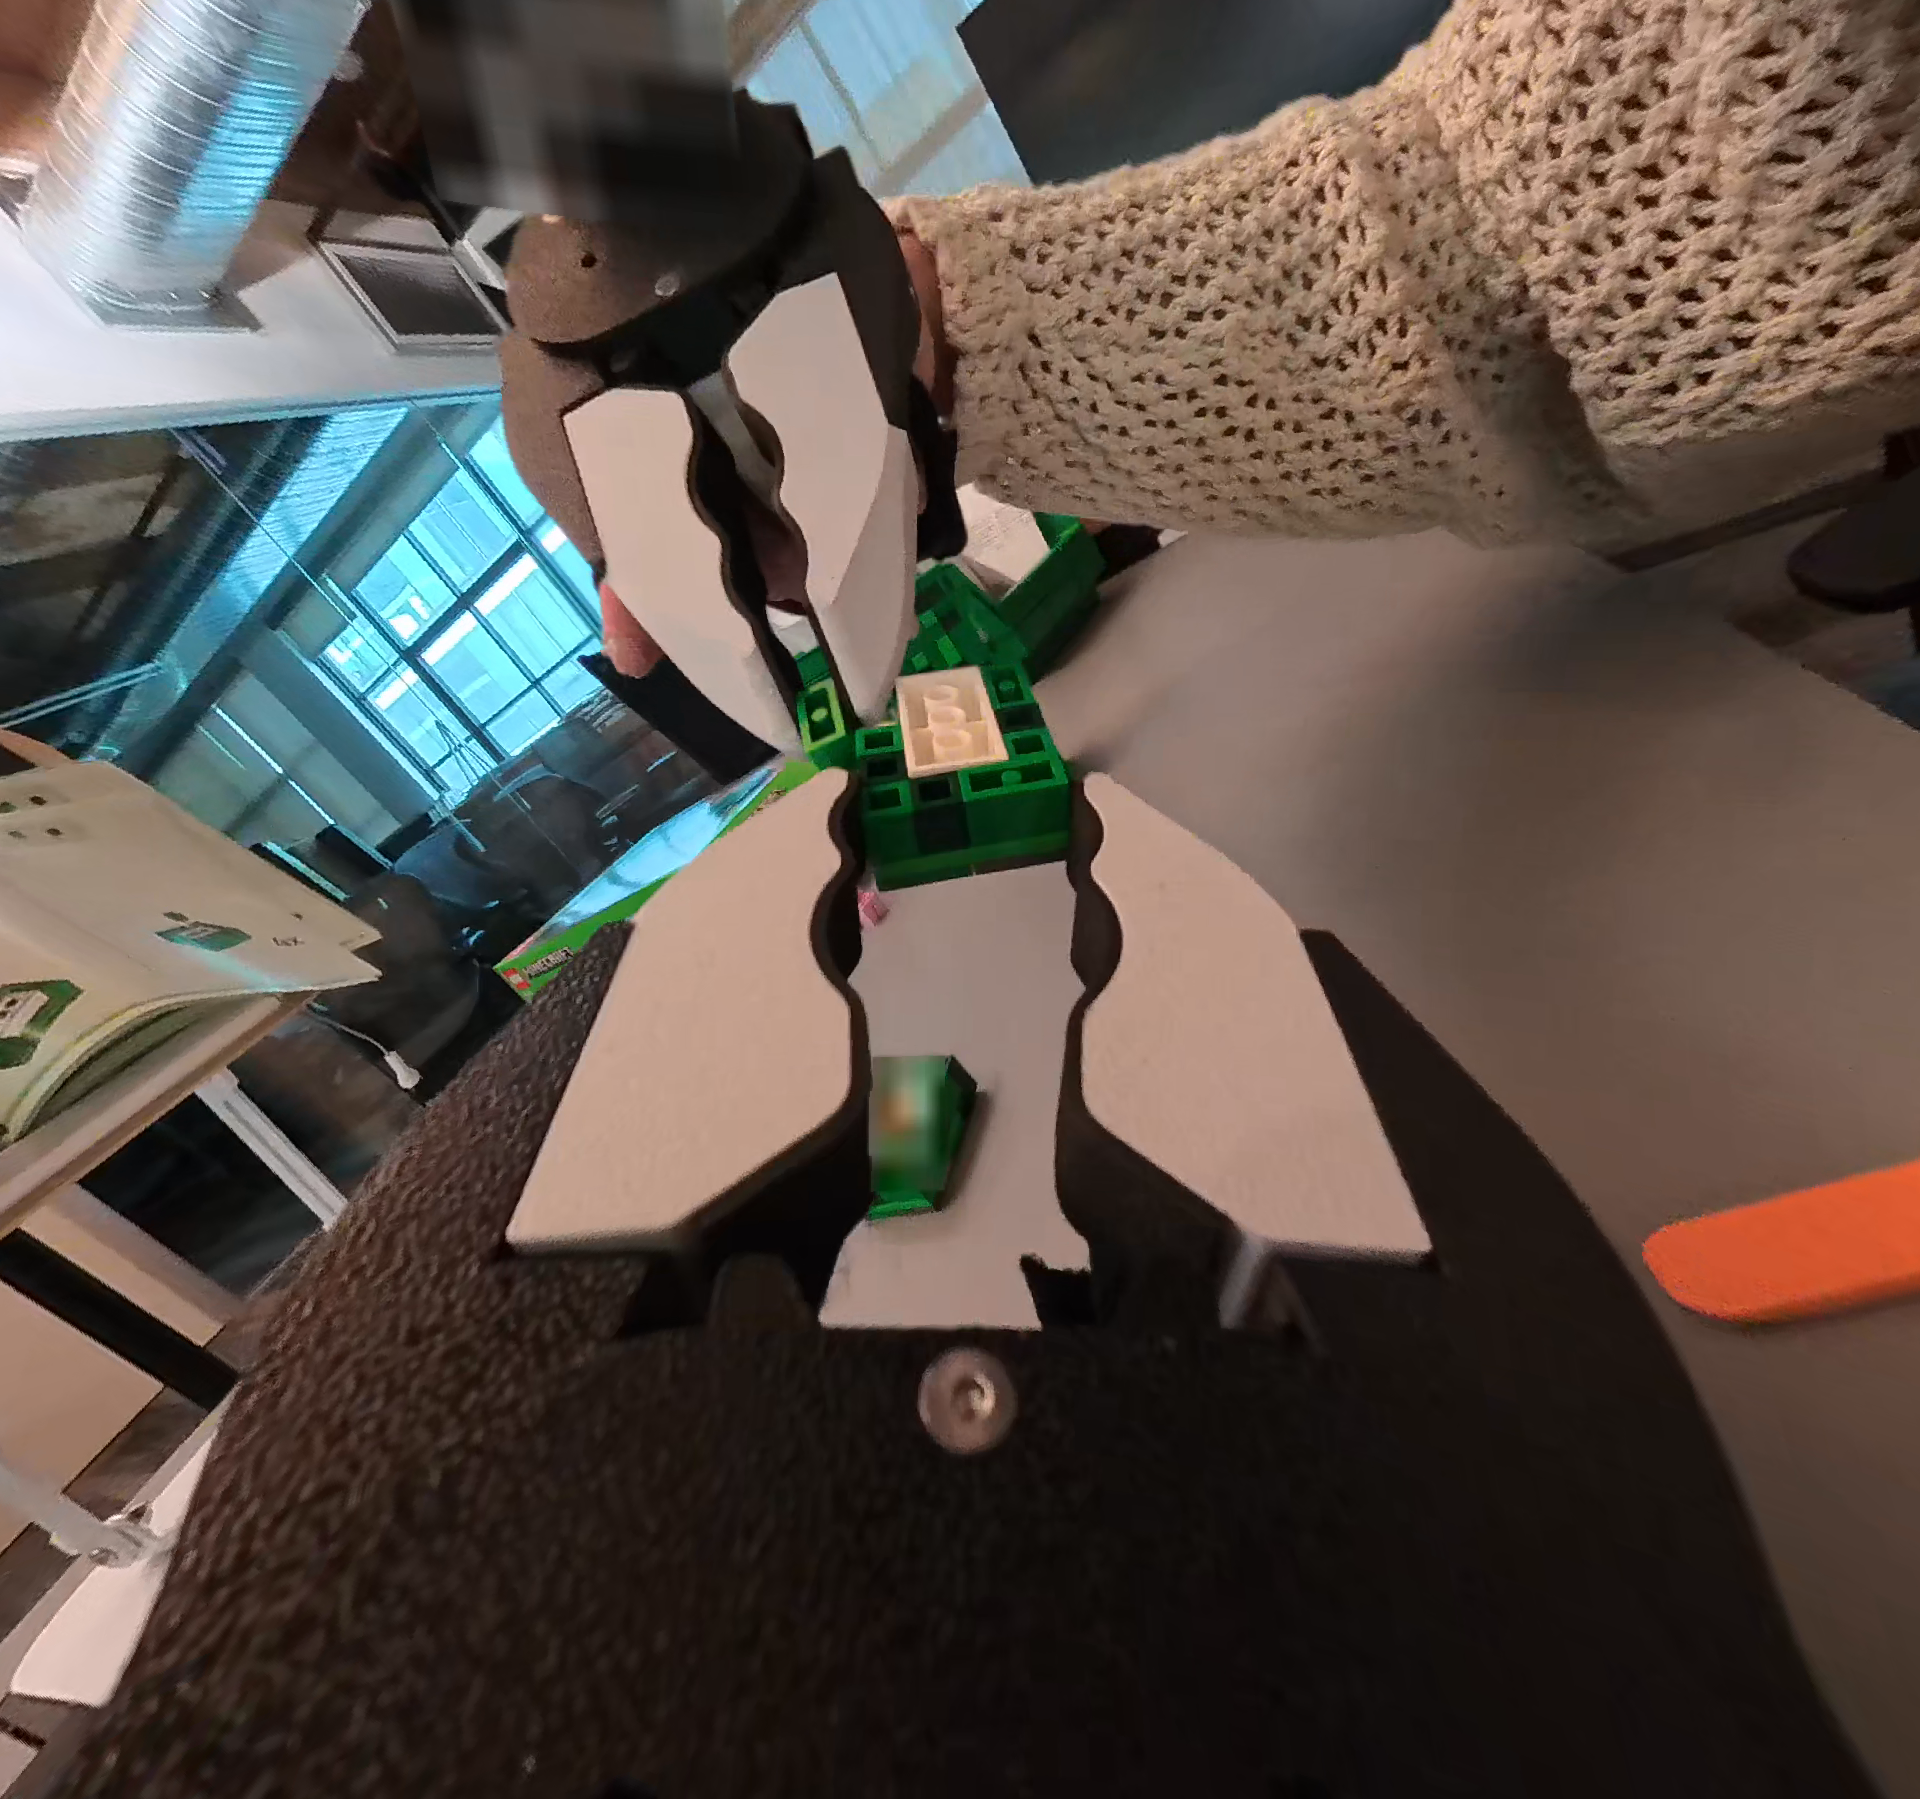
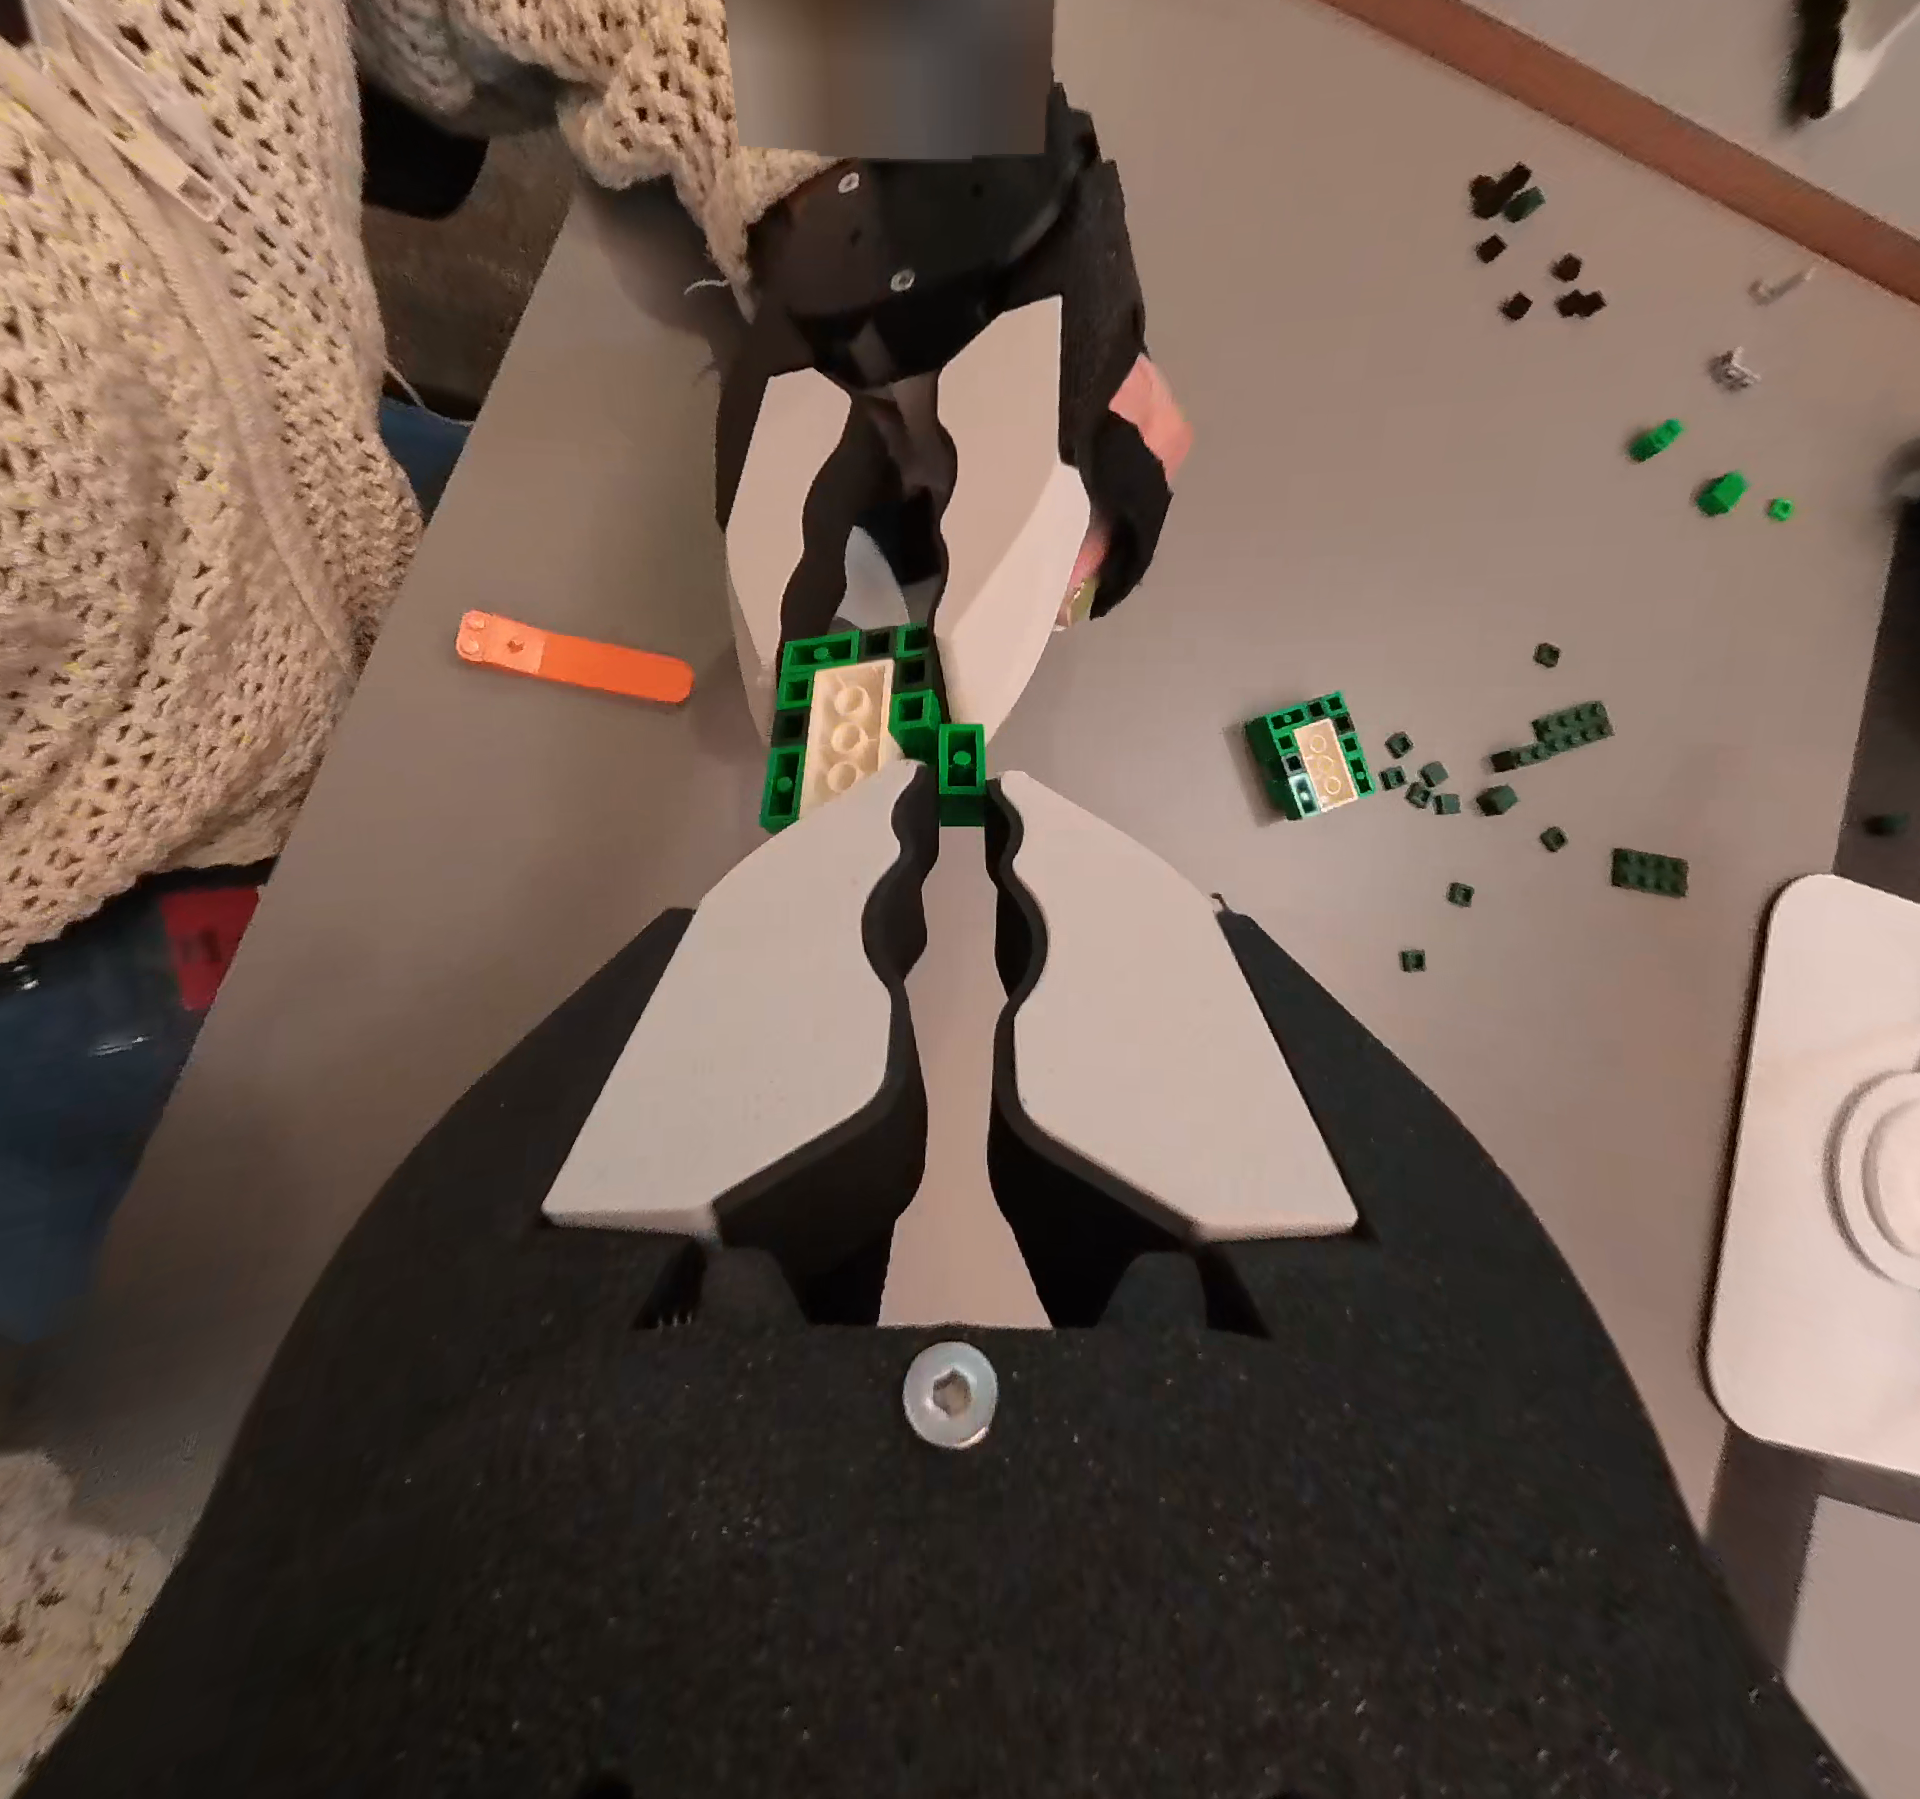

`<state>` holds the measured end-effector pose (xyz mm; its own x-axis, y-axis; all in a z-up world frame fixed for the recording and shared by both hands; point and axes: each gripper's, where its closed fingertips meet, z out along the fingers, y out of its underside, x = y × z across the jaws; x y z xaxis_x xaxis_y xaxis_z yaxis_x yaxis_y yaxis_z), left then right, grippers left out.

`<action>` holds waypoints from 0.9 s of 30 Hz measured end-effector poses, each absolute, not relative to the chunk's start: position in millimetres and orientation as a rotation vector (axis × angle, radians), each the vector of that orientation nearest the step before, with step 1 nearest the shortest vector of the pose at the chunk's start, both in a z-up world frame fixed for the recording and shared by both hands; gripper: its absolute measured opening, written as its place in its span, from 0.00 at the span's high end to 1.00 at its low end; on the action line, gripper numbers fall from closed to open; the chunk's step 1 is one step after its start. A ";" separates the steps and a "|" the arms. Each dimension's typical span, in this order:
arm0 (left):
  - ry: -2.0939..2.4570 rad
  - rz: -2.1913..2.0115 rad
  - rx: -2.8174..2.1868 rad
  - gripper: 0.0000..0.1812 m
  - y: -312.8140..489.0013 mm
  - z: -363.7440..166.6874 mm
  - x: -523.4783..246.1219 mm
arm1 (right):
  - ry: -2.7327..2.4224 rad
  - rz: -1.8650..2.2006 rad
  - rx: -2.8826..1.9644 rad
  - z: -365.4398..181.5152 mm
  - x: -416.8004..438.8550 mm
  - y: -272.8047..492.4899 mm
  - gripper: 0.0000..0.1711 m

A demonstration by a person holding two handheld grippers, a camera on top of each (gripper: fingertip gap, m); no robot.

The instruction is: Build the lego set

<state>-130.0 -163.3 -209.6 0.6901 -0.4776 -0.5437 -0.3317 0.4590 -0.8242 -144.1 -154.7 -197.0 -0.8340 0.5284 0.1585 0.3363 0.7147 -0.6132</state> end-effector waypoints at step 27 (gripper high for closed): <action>0.802 -0.103 -1.113 0.80 -164.3 -201.8 -136.7 | -2.726 0.708 -0.606 -190.0 -146.3 -161.8 0.95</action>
